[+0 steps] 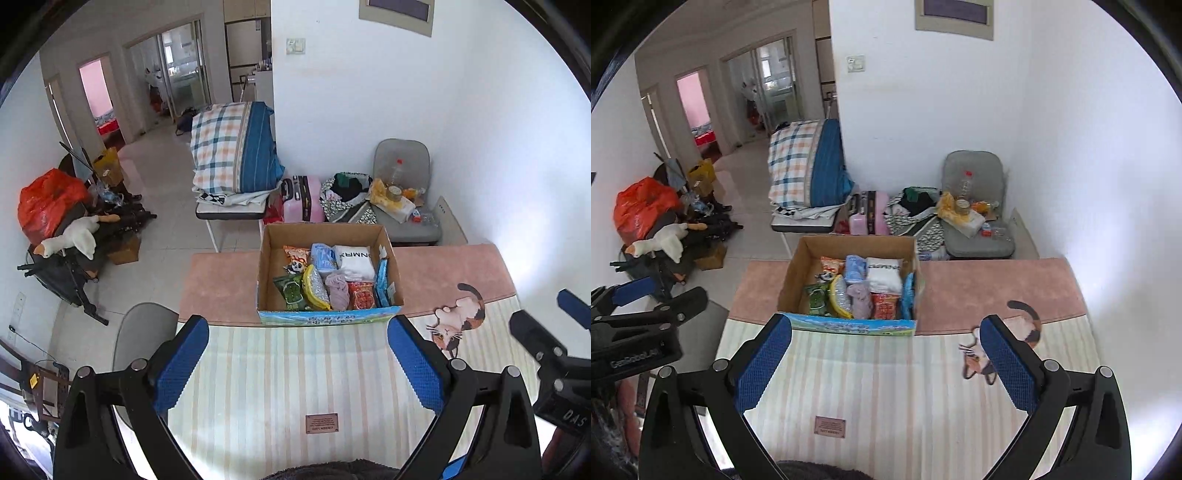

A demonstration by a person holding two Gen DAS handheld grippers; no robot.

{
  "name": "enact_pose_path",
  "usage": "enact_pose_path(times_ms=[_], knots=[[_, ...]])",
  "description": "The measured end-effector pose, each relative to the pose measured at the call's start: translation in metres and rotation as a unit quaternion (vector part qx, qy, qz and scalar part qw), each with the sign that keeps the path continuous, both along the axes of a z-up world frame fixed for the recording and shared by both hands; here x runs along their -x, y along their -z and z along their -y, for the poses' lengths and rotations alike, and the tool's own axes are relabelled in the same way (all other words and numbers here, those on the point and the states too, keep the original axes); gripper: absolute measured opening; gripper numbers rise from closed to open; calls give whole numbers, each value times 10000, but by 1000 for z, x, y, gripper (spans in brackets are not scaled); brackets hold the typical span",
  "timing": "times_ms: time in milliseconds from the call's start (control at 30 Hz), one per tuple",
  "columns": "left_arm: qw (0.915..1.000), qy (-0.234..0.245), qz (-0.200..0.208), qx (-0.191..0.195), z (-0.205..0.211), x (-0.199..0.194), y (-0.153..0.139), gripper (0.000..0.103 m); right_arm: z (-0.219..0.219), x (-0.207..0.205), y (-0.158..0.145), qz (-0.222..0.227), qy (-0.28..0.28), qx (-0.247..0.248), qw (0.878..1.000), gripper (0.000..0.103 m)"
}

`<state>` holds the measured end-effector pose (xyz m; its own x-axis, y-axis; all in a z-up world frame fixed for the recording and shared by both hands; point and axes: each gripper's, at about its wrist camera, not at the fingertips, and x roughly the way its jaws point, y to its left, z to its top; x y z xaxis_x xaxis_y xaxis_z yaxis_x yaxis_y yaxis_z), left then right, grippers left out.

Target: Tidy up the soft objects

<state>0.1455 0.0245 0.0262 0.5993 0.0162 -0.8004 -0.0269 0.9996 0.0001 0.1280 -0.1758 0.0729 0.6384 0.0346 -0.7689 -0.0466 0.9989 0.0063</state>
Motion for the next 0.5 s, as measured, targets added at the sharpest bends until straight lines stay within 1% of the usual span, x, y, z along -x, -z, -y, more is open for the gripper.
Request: enact_pose_path(times_ms=[233, 367, 500], knots=[[9999, -86, 67, 40, 1, -6, 3, 99, 12, -10, -6, 178, 263, 110, 9994, 103], [9999, -96, 124, 68, 1, -7, 2, 99, 13, -15, -13, 267, 285, 161, 9991, 103], [9998, -90, 166, 66, 2, -6, -1, 99, 13, -19, -13, 283, 282, 165, 9991, 103]])
